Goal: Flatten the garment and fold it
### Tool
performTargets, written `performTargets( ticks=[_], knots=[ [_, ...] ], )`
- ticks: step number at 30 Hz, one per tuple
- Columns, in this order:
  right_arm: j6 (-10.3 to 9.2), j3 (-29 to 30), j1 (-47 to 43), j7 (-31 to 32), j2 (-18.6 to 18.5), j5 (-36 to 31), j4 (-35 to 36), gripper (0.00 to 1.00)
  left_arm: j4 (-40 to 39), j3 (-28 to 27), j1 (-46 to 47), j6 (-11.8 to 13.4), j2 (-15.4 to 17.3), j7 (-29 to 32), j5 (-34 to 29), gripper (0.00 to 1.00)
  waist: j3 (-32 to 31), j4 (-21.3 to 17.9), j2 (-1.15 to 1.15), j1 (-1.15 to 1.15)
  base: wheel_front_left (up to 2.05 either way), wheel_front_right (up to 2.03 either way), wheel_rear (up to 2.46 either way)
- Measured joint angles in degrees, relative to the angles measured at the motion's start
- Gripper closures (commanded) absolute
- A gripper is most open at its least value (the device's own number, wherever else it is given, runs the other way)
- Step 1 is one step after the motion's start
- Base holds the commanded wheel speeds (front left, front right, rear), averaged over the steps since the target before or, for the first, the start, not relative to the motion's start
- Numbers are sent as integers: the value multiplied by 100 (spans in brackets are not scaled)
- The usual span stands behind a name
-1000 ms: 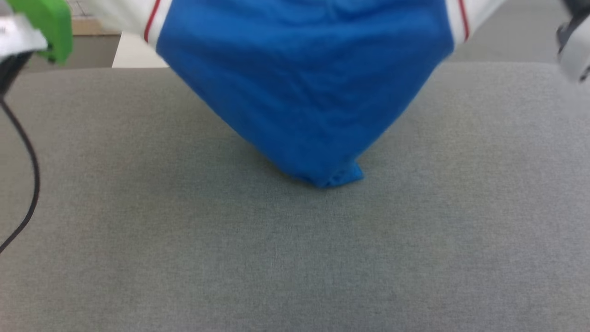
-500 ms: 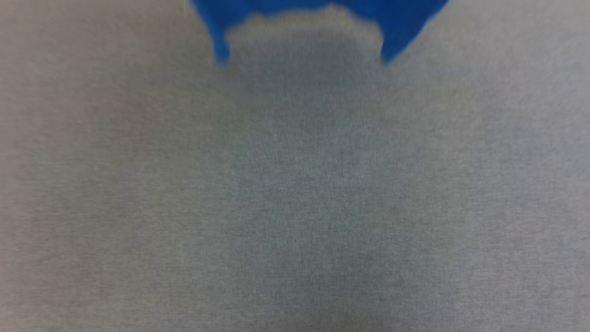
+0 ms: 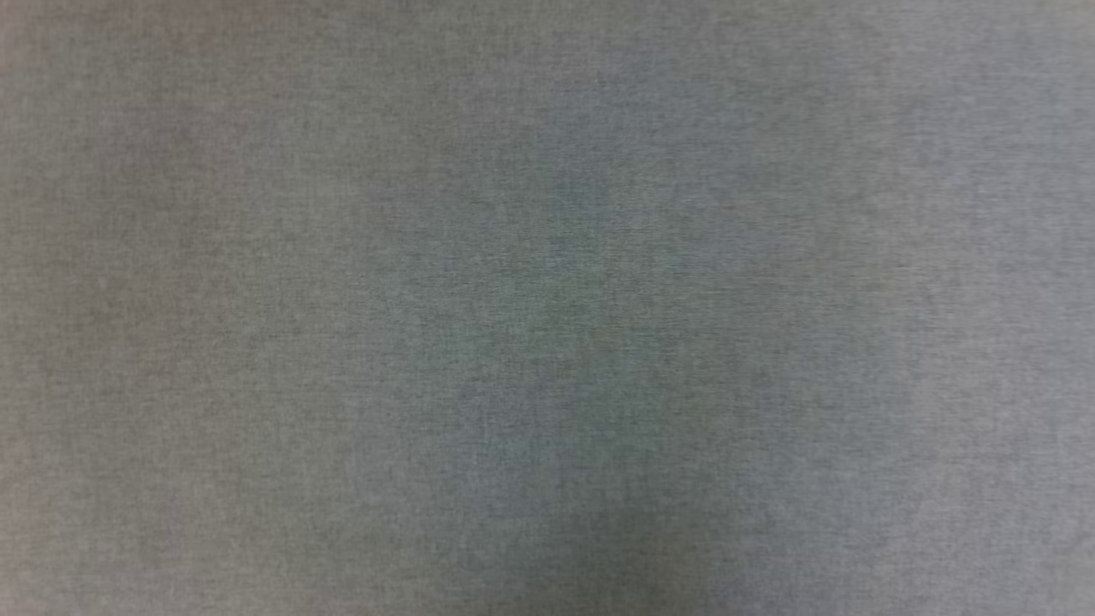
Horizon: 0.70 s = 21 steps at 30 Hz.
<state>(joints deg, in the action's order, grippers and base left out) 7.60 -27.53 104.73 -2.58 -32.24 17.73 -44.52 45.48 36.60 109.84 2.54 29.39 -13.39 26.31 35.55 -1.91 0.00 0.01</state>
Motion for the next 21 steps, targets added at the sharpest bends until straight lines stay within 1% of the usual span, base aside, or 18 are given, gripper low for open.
performTargets(
  ticks=[5, 9, 14, 17, 21],
  knots=[
    [0, -392, -271, -207, 197, 207, -256, 100, 201, -31, -653, 1, -69, -92, 111, 100, -20, 87, 0, 0, 0, 0, 0],
    [0, -709, -886, -478, 327, 453, -461, 100, 221, -134, -1424, 0, -82, -109, 218, 100, -180, 86, 0, 0, 0, 0, 0],
    [0, -1070, -1751, -867, 375, 736, -530, 100, -403, -628, -2762, -3, 9, -134, 359, 100, -500, 51, 0, -1, 0, 0, 0],
    [0, -1292, -2361, -1007, 387, 890, -502, 100, -875, -958, -3824, 7, 98, -137, 343, 100, -728, 36, 0, -1, 0, 0, 0],
    [0, -1557, -3340, -1109, 424, 1131, -403, 100, -1517, -1438, -5399, 74, 60, -140, 341, 100, -1085, 20, 0, -1, 0, 0, 0]
  ],
)
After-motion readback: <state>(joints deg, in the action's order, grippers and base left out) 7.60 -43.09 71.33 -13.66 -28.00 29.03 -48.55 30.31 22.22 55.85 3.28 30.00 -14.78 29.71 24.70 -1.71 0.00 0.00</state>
